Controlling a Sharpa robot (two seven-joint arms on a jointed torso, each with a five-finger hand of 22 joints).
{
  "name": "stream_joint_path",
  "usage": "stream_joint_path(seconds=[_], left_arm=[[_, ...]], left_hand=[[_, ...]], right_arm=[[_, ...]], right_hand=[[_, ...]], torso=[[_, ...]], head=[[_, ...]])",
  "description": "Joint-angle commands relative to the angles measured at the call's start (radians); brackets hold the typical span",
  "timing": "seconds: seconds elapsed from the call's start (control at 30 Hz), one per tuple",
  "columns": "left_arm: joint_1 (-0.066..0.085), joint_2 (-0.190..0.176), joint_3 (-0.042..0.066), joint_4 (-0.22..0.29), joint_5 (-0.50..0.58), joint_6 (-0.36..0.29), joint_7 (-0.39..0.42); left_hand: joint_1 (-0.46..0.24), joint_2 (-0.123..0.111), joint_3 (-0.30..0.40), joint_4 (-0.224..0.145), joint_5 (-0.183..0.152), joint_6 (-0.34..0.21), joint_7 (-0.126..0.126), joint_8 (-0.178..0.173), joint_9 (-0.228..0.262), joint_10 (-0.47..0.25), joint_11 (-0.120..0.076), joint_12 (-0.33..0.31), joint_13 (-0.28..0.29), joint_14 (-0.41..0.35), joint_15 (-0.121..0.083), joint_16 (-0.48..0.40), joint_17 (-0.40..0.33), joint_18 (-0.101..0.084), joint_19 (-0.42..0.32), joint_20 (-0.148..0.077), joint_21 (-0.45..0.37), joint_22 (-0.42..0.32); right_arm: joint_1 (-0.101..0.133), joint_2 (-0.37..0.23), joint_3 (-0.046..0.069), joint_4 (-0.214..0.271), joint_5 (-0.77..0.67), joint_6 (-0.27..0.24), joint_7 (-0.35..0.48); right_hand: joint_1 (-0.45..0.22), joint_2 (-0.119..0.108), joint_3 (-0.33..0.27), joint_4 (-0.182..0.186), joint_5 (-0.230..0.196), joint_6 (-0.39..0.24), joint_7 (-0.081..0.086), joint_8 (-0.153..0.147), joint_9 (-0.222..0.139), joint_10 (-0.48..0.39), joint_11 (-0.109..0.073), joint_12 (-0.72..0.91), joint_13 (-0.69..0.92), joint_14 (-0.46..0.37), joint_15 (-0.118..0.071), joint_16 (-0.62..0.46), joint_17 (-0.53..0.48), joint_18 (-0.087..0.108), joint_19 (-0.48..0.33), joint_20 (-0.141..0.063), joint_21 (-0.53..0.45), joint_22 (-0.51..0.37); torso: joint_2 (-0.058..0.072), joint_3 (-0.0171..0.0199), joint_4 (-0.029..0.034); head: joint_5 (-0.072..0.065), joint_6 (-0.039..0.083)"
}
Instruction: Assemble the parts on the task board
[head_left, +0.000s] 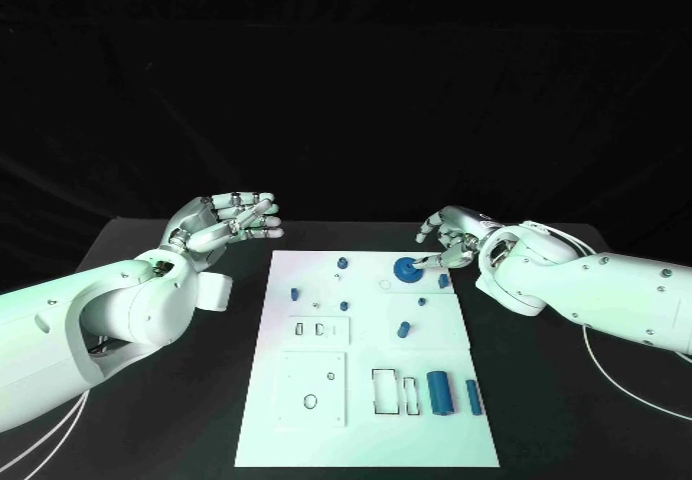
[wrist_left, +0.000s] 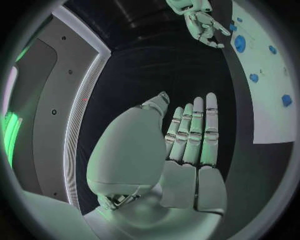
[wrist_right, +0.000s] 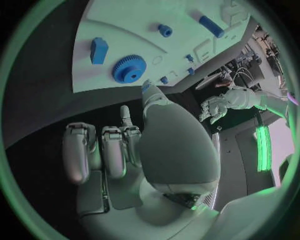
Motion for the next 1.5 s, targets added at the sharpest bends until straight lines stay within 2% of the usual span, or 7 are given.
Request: stream_joint_path(seconds=[0.03, 0.33, 0.43, 0.63, 1.0, 1.3, 1.5], left_arm=[[0.001, 0.002, 0.001, 0.002, -0.004, 0.022, 0.006], [0.001, 0.001, 0.001, 0.004, -0.004, 0.022, 0.006], [0.001, -0.001, 0.001, 0.005, -0.004, 0.022, 0.006], [0.001, -0.003, 0.001, 0.006, -0.004, 0.021, 0.005], [0.001, -0.004, 0.001, 0.003, -0.004, 0.021, 0.005], [0.001, -0.003, 0.001, 0.001, -0.004, 0.022, 0.004], [0.001, -0.003, 0.001, 0.003, -0.004, 0.022, 0.003]], left_hand=[[0.000, -0.010, 0.006, 0.002, -0.003, 0.004, 0.016, -0.004, -0.002, 0.004, 0.000, -0.003, 0.000, -0.004, 0.003, -0.006, 0.001, 0.010, 0.004, 0.002, 0.006, 0.000], [0.000, -0.010, 0.006, 0.002, -0.004, 0.004, 0.016, -0.005, -0.002, 0.005, 0.000, -0.004, 0.000, -0.005, 0.003, -0.007, 0.002, 0.010, 0.003, 0.002, 0.006, 0.000], [0.000, -0.010, 0.006, 0.002, -0.004, 0.004, 0.016, -0.005, -0.002, 0.005, 0.000, -0.004, 0.000, -0.005, 0.003, -0.007, 0.002, 0.010, 0.003, 0.002, 0.006, 0.000], [0.000, -0.010, 0.006, 0.002, -0.004, 0.004, 0.016, -0.005, -0.002, 0.005, 0.000, -0.004, 0.000, -0.005, 0.003, -0.007, 0.002, 0.010, 0.003, 0.002, 0.006, 0.000], [0.000, -0.010, 0.006, 0.002, -0.004, 0.004, 0.016, -0.005, -0.002, 0.005, 0.000, -0.004, 0.000, -0.005, 0.003, -0.007, 0.002, 0.010, 0.003, 0.002, 0.006, 0.000], [-0.002, -0.011, 0.007, 0.003, -0.004, 0.005, 0.016, -0.006, -0.002, 0.006, 0.000, -0.007, 0.000, -0.005, 0.003, -0.009, 0.003, 0.010, 0.002, 0.002, 0.007, 0.000], [-0.002, -0.011, 0.007, 0.003, -0.004, 0.005, 0.016, -0.006, -0.002, 0.006, 0.000, -0.007, 0.000, -0.005, 0.003, -0.009, 0.003, 0.010, 0.002, 0.002, 0.007, 0.000]], right_arm=[[-0.005, 0.018, -0.001, -0.017, 0.046, 0.050, -0.001], [-0.022, 0.070, -0.003, -0.068, 0.059, 0.069, 0.011], [-0.029, 0.080, -0.003, -0.078, 0.060, 0.073, 0.012], [-0.034, 0.081, -0.003, -0.081, 0.051, 0.080, 0.009], [-0.036, 0.075, -0.003, -0.078, 0.045, 0.076, 0.012], [-0.036, 0.077, -0.003, -0.083, 0.045, 0.084, 0.015], [-0.038, 0.085, -0.004, -0.101, 0.044, 0.101, 0.010]], right_hand=[[0.007, 0.008, -0.005, -0.001, 0.004, -0.007, 0.001, 0.008, 0.002, 0.065, 0.009, 0.011, 0.203, 0.093, 0.008, 0.004, 0.195, -0.010, 0.007, 0.006, 0.003, 0.111], [0.013, 0.016, 0.001, -0.002, 0.004, -0.009, 0.002, 0.016, 0.003, 0.075, 0.010, 0.028, 0.220, 0.094, 0.010, 0.007, 0.204, -0.012, 0.010, 0.007, 0.008, 0.117], [0.015, 0.019, 0.003, -0.002, 0.004, -0.008, 0.002, 0.019, 0.003, 0.076, 0.010, 0.029, 0.222, 0.094, 0.010, 0.007, 0.204, -0.012, 0.010, 0.008, 0.008, 0.117], [0.019, 0.023, 0.008, -0.004, 0.004, -0.004, 0.001, 0.024, 0.003, 0.078, 0.010, 0.032, 0.225, 0.095, 0.010, 0.007, 0.206, -0.012, 0.012, 0.008, 0.010, 0.121], [0.022, 0.027, 0.013, -0.004, 0.004, 0.007, -0.001, 0.034, 0.005, 0.082, 0.008, 0.038, 0.231, 0.095, 0.009, 0.008, 0.208, -0.013, 0.015, 0.008, 0.014, 0.126], [0.025, 0.049, 0.034, -0.003, 0.004, 0.021, -0.004, 0.040, 0.001, 0.085, 0.006, 0.043, 0.236, 0.095, 0.007, 0.009, 0.210, -0.014, 0.015, 0.006, 0.014, 0.128], [0.025, 0.055, 0.039, -0.003, 0.004, 0.023, -0.004, 0.040, 0.000, 0.085, 0.005, 0.043, 0.236, 0.095, 0.006, 0.009, 0.210, -0.014, 0.015, 0.005, 0.015, 0.129]], torso=[[0.001, -0.0018, 0.0020], [0.001, -0.0039, 0.0034], [0.002, -0.0026, 0.0031], [0.001, -0.0034, 0.0020], [0.000, -0.0004, 0.0017], [0.001, -0.0010, 0.0033], [0.002, -0.0014, 0.0043]], head=[[0.001, -0.002], [0.003, -0.013], [0.003, -0.014], [0.002, -0.018], [0.002, -0.019], [-0.001, -0.019], [-0.001, -0.022]])
